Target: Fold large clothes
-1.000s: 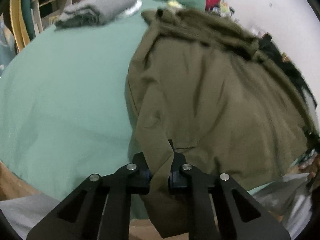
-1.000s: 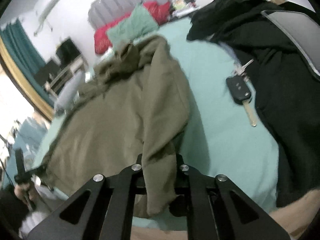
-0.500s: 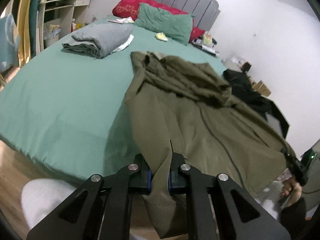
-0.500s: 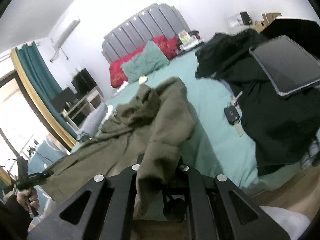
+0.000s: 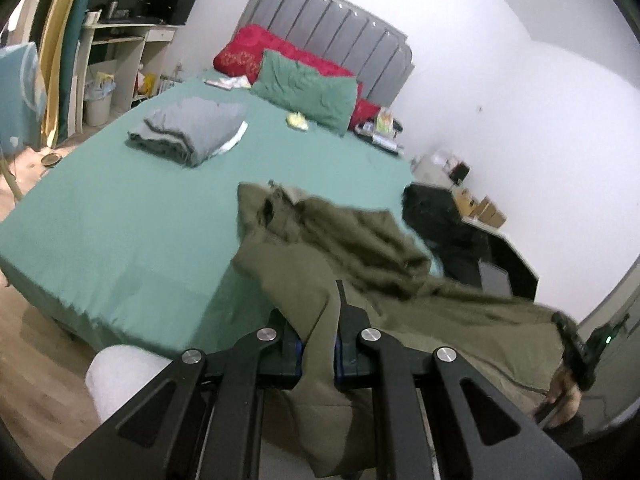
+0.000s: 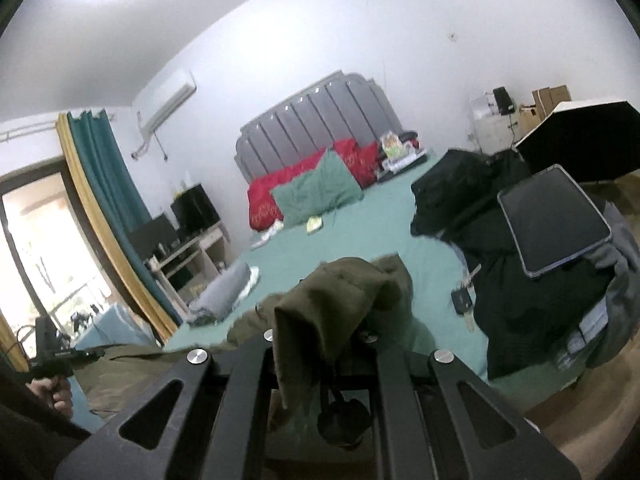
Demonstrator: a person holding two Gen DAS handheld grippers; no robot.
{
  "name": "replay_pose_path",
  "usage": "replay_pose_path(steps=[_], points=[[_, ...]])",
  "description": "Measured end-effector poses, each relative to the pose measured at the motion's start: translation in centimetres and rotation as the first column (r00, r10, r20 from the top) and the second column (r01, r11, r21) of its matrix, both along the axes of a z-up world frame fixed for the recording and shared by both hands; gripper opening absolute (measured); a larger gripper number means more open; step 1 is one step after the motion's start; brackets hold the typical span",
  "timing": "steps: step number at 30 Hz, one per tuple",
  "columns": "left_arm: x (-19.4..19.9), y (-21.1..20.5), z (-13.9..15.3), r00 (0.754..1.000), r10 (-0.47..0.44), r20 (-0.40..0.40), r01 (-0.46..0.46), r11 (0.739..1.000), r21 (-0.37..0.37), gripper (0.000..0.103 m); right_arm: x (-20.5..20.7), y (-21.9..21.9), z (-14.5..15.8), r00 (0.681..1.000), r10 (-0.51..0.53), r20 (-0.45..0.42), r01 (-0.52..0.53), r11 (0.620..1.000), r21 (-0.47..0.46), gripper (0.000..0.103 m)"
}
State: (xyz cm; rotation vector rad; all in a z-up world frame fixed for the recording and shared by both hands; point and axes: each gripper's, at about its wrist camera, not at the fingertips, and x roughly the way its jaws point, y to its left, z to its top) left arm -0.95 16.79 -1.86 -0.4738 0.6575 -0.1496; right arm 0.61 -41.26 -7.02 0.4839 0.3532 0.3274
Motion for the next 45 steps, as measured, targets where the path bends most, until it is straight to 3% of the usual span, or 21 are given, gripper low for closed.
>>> replay_pose_path(steps=[4, 9, 14, 17, 23, 26, 29, 32, 34, 35, 36, 37, 39, 42, 44, 45], points=[[3.6, -0.1, 0.5, 0.999, 0.015, 0.032, -0.015, 1.000, -0.001, 0.012, 3.7, -0.5, 0.5, 0.999, -0.038, 0.035, 0.036, 0.999, 0.039, 0.007], [12.1, 0.8, -0.1, 0.998, 0.043, 0.038, -0.041, 0.998, -0.054, 0.012, 9.6, -0.5, 0.8, 0.994, -0.083, 0.070, 0.078, 0.995, 0.069, 0.007], [20.7, 1.5, -1.9, 0.998, 0.061, 0.006, -0.060, 0.993, -0.105, 0.012, 17.9, 0.6, 0.6, 0.991, -0.098, 0.091, 0.097, 0.995, 0.016, 0.008], [25.6, 1.5, -3.2, 0.997, 0.076, -0.012, -0.076, 0.996, -0.051, 0.013, 23.3, 1.5, -0.1, 0.992, -0.100, 0.078, 0.102, 0.995, -0.021, 0.008], [34.9, 1.7, -9.0, 0.986, 0.116, -0.117, -0.114, 0.993, 0.025, 0.014, 33.9, 2.8, -4.7, 0.993, -0.112, -0.041, 0.110, 0.993, -0.053, 0.008], [38.5, 2.2, -12.2, 0.974, 0.139, -0.181, -0.138, 0.990, 0.020, 0.017, 38.6, 3.1, -8.3, 0.982, -0.120, -0.146, 0.112, 0.992, -0.063, 0.009], [41.5, 3.1, -15.4, 0.955, 0.153, -0.256, -0.160, 0.987, -0.009, 0.023, 42.1, 3.4, -11.8, 0.960, -0.128, -0.249, 0.097, 0.986, -0.133, 0.013], [42.5, 4.0, -17.5, 0.942, 0.170, -0.288, -0.193, 0.980, -0.053, 0.034, 44.8, 3.9, -14.3, 0.930, -0.110, -0.351, 0.046, 0.981, -0.186, 0.027], [41.8, 3.8, -17.4, 0.951, 0.176, -0.252, -0.193, 0.980, -0.043, 0.049, 45.1, 3.9, -14.8, 0.927, -0.083, -0.365, 0.022, 0.985, -0.170, 0.055], [41.1, 3.6, -17.0, 0.956, 0.187, -0.224, -0.196, 0.980, -0.018, 0.056, 44.9, 4.0, -14.4, 0.936, -0.061, -0.348, 0.002, 0.986, -0.168, 0.061], [40.0, 3.6, -16.1, 0.962, 0.214, -0.171, -0.213, 0.977, 0.027, 0.070, 44.7, 4.1, -14.0, 0.943, -0.047, -0.329, -0.012, 0.984, -0.177, 0.077], [39.3, 3.8, -15.4, 0.963, 0.235, -0.133, -0.230, 0.972, 0.048, 0.073, 44.3, 4.2, -13.6, 0.951, -0.037, -0.308, -0.025, 0.981, -0.192, 0.094], [37.4, 4.4, -13.6, 0.960, 0.273, -0.055, -0.270, 0.961, 0.066, 0.075, 43.2, 3.9, -12.6, 0.963, -0.045, -0.265, -0.015, 0.974, -0.224, 0.101], [35.6, 4.5, -11.5, 0.959, 0.283, -0.007, -0.281, 0.953, 0.111, 0.076, 41.1, 3.7, -11.0, 0.974, -0.079, -0.212, 0.019, 0.962, -0.274, 0.101], [35.6, 3.3, -11.1, 0.982, 0.190, -0.023, -0.186, 0.975, 0.118, 0.076, 39.6, 3.5, -9.9, 0.980, -0.097, -0.174, 0.042, 0.954, -0.297, 0.101], [36.0, 1.5, -11.4, 0.994, 0.090, -0.068, -0.081, 0.988, 0.135, 0.076, 39.0, 3.6, -9.6, 0.981, -0.104, -0.161, 0.052, 0.953, -0.298, 0.101]])
